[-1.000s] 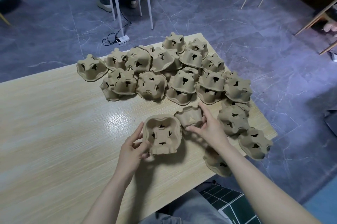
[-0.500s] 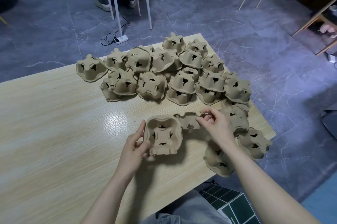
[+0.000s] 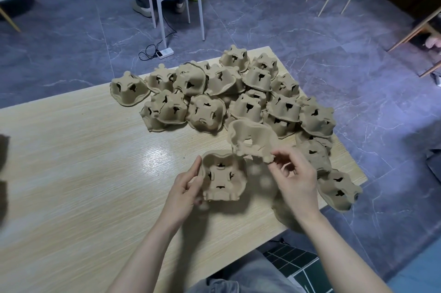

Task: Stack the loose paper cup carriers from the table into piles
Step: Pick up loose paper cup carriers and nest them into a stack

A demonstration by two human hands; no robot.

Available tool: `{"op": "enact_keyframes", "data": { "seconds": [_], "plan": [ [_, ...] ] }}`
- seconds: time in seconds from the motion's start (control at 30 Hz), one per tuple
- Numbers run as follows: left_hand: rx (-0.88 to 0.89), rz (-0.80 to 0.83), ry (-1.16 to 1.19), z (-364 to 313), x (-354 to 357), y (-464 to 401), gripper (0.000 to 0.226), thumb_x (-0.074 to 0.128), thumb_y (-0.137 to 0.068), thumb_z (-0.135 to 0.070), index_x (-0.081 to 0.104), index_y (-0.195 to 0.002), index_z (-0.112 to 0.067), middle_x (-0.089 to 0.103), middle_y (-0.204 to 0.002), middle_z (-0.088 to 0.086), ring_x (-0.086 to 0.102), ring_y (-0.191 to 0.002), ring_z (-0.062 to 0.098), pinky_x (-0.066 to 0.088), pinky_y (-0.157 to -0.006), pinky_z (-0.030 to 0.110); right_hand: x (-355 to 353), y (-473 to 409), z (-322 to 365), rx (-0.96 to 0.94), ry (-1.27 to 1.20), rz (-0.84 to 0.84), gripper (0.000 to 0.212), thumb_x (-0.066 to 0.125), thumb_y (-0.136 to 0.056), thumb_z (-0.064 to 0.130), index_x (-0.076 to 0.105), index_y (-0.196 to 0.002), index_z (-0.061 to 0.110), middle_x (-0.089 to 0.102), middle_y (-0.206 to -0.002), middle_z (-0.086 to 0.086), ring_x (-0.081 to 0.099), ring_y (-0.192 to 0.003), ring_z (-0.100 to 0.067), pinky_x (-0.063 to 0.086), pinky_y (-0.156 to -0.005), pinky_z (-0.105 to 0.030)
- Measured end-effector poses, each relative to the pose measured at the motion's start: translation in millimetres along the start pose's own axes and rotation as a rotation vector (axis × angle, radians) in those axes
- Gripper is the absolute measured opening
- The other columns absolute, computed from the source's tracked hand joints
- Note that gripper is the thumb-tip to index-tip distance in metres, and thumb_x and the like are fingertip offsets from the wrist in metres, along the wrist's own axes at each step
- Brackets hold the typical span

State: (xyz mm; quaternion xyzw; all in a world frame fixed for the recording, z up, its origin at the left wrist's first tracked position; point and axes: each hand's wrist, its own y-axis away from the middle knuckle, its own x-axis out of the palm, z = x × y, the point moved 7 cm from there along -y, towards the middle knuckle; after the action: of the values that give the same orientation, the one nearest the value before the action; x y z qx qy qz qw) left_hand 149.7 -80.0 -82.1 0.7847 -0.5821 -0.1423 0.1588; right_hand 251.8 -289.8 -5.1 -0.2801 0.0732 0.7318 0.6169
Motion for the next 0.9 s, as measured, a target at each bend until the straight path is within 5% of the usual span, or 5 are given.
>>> {"op": "enact_keyframes", "data": {
  "seconds": [0.2,0.37,0.6,0.77,0.9],
  "plan": [
    [0.017,0.062,-0.053,-11,1,4,0.036,0.031,-0.106,-0.028,0.041,-0.139,-0.037,0.064,-0.09,-0.025,0.057,-0.088,-0.021,0.044,-0.097,0.021,27,30,16,-0.207,0.046,0.121,0.01,0.062,-0.088,0.025,0.067,-0.095,0.019,0.061,-0.084,0.01,0.056,-0.075,-0.004,0.047,-0.062,-0.022],
    [-0.018,0.049,0.017,-20,3,13,0.041,0.023,-0.106,-0.036,0.057,-0.09,-0.05,0.059,-0.065,-0.041,0.057,-0.064,-0.02,0.054,-0.083,0.04,47,48,-2,-0.244,0.141,0.209,0.011,0.061,-0.088,0.015,0.065,-0.097,0.02,0.057,-0.085,0.012,0.057,-0.077,-0.006,0.049,-0.06,-0.03],
    [-0.001,0.05,0.025,-12,2,7,0.037,0.027,-0.101,-0.046,0.058,-0.083,-0.055,0.05,-0.08,-0.017,0.057,-0.071,-0.006,0.052,-0.092,0.046,51,62,-14,-0.207,0.174,0.252,0.019,0.061,-0.09,0.012,0.064,-0.102,0.026,0.057,-0.083,0.011,0.057,-0.074,-0.009,0.049,-0.057,-0.035],
    [-0.026,0.058,0.015,8,-3,-2,0.047,0.041,-0.094,-0.052,0.044,-0.14,-0.044,0.054,-0.111,-0.022,0.055,-0.095,-0.015,0.046,-0.105,0.043,49,64,-16,-0.192,0.181,0.268,0.032,0.06,-0.091,0.005,0.064,-0.113,0.029,0.059,-0.088,0.01,0.059,-0.077,-0.008,0.049,-0.06,-0.032],
    [-0.054,0.023,0.044,18,-4,-7,0.053,0.051,-0.101,-0.024,0.033,-0.149,-0.038,0.05,-0.131,0.003,0.05,-0.073,0.015,0.045,-0.06,0.021,45,62,-23,-0.037,0.156,0.218,0.036,0.053,-0.095,-0.001,0.063,-0.12,0.023,0.058,-0.098,0.014,0.058,-0.088,-0.002,0.048,-0.072,-0.023]
  ]
}}
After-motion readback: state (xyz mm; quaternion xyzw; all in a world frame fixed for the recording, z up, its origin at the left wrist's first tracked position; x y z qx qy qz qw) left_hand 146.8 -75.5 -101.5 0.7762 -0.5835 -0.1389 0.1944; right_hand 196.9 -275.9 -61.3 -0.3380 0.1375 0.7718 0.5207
